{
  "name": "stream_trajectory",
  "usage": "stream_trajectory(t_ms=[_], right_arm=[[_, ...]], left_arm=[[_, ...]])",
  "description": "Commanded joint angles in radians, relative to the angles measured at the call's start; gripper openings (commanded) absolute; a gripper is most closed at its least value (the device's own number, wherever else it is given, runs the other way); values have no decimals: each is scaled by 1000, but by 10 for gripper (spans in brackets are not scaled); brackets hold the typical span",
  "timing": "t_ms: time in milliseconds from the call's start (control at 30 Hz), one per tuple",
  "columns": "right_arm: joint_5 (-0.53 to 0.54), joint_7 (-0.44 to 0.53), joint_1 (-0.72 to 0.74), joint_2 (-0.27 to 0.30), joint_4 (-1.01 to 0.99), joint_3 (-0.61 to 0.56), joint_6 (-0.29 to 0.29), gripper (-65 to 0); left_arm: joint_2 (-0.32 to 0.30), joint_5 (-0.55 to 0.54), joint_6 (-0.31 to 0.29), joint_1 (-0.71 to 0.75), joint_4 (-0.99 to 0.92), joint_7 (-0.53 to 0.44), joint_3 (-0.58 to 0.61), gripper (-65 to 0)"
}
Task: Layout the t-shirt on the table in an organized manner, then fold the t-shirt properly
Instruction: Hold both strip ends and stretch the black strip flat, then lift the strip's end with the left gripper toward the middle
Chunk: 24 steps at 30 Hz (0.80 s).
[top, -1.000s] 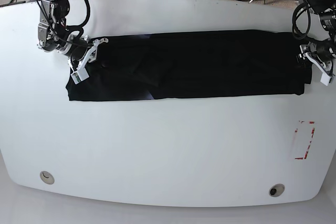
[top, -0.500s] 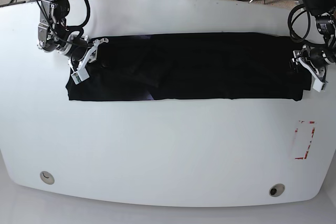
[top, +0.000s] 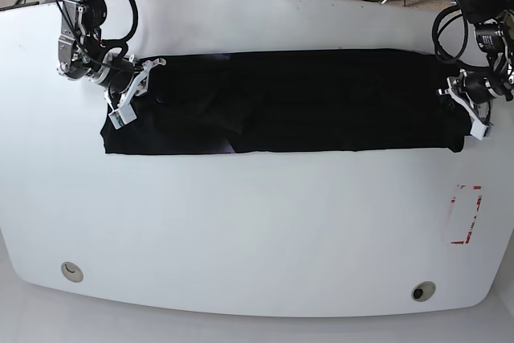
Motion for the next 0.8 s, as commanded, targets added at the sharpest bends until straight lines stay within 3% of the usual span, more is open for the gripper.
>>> stream_trajectory(t_ms=[0, 267, 467, 767], right_arm=[[-97, -95, -11, 6, -9, -6, -29, -606], [-97, -95, -12, 6, -10, -6, -29, -606], [-97, -95, -12, 6, -10, -6, -29, -606], [-97, -95, -12, 6, -10, -6, -29, -606]], left_arm=[[-16, 6, -1, -5, 10, -6, -1, -650], [-22, 8, -1, 26, 139, 6, -1, -650], [-21, 8, -1, 71, 397, 96, 9, -650], [-18, 6, -1, 87, 682, 227, 133, -650]])
